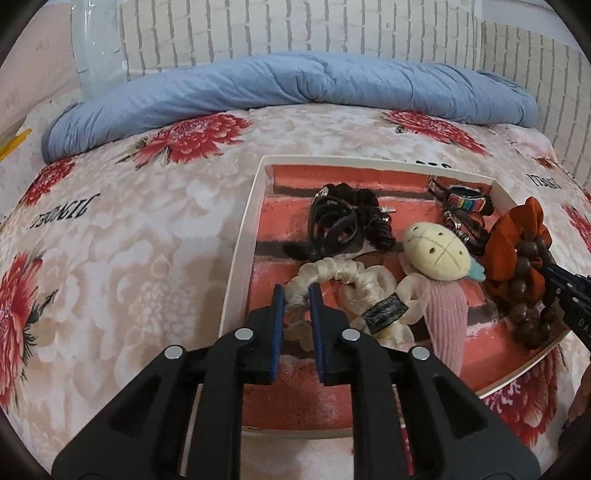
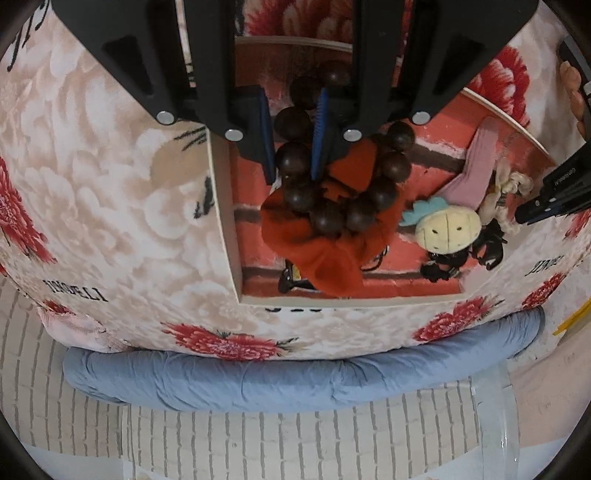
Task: Organize jewelry
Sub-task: 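Open the left tool to drop the hair tie while the right tool releases the bead bracelet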
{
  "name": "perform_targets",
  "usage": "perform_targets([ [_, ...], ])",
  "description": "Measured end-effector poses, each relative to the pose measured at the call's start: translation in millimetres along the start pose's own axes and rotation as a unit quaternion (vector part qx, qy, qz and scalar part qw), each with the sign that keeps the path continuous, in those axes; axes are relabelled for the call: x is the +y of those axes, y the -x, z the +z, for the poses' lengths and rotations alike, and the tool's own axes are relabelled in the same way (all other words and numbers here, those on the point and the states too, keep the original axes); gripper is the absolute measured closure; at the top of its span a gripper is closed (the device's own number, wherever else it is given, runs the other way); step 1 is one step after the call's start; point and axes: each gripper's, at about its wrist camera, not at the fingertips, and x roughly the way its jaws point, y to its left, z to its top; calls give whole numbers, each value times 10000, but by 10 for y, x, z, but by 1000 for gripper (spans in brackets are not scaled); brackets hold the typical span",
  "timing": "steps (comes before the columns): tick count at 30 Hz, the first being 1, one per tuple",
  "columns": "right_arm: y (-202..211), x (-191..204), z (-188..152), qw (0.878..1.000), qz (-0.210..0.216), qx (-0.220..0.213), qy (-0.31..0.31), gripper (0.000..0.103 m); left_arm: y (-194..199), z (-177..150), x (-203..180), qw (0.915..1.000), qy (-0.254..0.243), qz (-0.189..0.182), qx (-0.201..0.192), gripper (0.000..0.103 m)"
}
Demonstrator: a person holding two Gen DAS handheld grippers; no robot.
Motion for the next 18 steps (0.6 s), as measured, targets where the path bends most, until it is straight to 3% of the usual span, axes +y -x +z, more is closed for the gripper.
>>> perform_targets([
  [5, -33, 19, -19, 10000, 16, 28, 31, 82, -89, -39, 22, 9999, 53, 7, 94, 86],
  [8, -23, -3, -25, 10000, 44, 56, -23, 79, -53, -56, 12, 9999, 61, -65, 63, 76],
  [11, 57, -55, -23, 9997, 162, 68, -165, 58, 21, -91, -35, 9999, 50, -96, 77, 58],
  [13, 131, -81, -18, 9996, 189, 38, -219, 43, 134, -108, -75, 9999, 18, -137, -9, 37],
  [15, 254, -101, -14, 9994, 246, 6, -251, 41, 266, -126, -101, 9999, -19, -76, -98, 27],
  [18, 509, -110, -66, 9993, 287, -139, -215, 27, 505, -204, -92, 9998, -23, -93, -182, 16],
])
